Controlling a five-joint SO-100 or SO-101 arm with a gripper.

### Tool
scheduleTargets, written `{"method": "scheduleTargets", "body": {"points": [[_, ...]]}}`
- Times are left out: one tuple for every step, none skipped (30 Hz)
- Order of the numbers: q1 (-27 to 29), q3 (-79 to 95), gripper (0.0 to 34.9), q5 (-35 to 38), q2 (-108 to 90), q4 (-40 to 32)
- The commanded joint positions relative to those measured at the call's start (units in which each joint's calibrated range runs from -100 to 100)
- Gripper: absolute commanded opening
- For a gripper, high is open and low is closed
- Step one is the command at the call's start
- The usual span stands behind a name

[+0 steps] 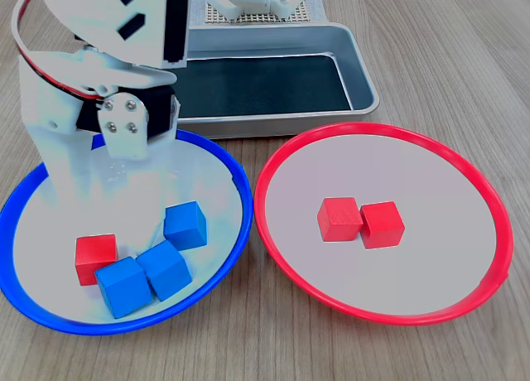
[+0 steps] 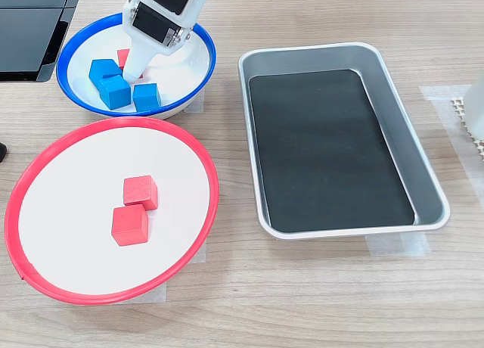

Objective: Relocate any misplaced blocks to their matching dishes.

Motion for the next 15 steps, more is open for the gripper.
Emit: {"method": "scheduleTargets", "body": {"points": [[0.9, -1.5, 15.1, 0.4, -1.6, -0.4], [1.1, -1.5, 15.2, 0.4, -1.6, -0.4], [1.3, -1.6, 15.3, 0.5, -1.6, -0.4], [1.4, -1.6, 15.4, 0.6, -1.7, -0.4], [1.5, -1.6, 15.4, 0.6, -1.9, -0.4], [1.6, -1.6, 15.4, 0.6, -2.0, -0.4], [1.7, -1.6, 15.5, 0.6, -2.2, -0.4], [1.7, -1.5, 15.6, 0.7, -2.3, -0.4], [1.8, -1.4, 15.8, 0.7, -2.5, -0.4], [1.9, -1.1, 15.9, 0.9, -2.8, -0.4], [2.1, -0.8, 15.9, 1.0, -2.9, -0.4], [2.2, -0.5, 15.9, 1.2, -3.1, -0.5], [2.2, -0.5, 15.9, 1.3, -3.2, -0.7], [2.2, -0.5, 15.9, 1.3, -3.2, -0.9], [2.1, -0.5, 16.1, 1.3, -3.2, -1.3]]}}
